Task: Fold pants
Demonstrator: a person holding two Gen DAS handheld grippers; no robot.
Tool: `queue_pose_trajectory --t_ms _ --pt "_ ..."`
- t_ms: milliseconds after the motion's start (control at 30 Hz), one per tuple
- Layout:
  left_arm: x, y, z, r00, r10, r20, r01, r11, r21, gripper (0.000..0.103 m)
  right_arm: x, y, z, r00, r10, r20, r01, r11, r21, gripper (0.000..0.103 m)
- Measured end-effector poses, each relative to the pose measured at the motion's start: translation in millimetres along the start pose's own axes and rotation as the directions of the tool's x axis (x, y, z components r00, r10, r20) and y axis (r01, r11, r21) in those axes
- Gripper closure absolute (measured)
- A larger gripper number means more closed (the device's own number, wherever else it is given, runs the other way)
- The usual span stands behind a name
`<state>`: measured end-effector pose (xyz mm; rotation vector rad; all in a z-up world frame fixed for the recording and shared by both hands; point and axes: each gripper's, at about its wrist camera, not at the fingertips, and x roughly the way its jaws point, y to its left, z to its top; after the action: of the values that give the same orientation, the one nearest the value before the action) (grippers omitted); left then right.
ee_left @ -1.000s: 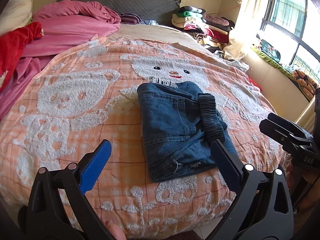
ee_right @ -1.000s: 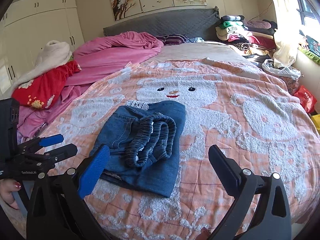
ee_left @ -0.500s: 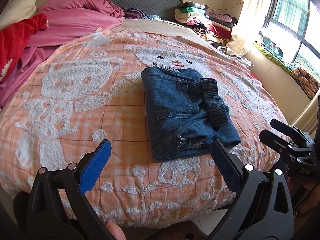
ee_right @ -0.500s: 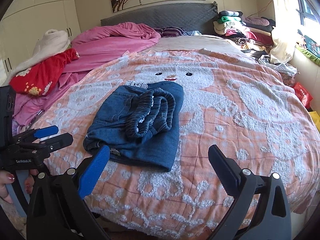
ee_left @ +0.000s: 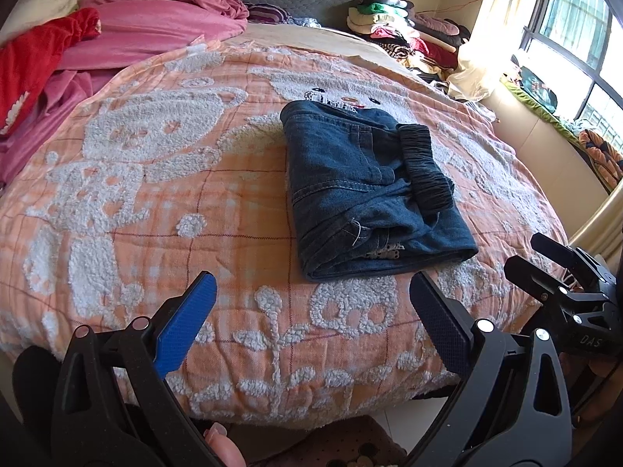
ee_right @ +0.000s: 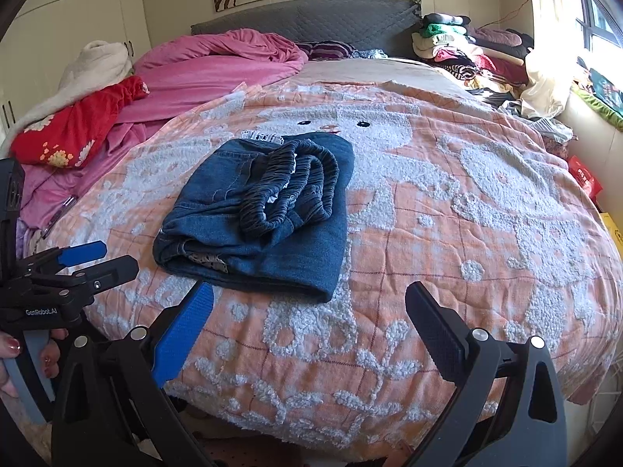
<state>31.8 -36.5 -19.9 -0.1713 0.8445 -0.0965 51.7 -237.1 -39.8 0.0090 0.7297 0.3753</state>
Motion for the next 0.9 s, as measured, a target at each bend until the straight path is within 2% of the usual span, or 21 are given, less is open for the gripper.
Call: queue_pose_trajectory --t_ms 900 --pt "-2.6 -0.4 -1.1 1.0 0.021 -0.008 -0.021 1.0 -0.004 0.009 -7.3 -1.9 1.8 1.0 -0.022 0.009 0.022 1.0 0.006 0.005"
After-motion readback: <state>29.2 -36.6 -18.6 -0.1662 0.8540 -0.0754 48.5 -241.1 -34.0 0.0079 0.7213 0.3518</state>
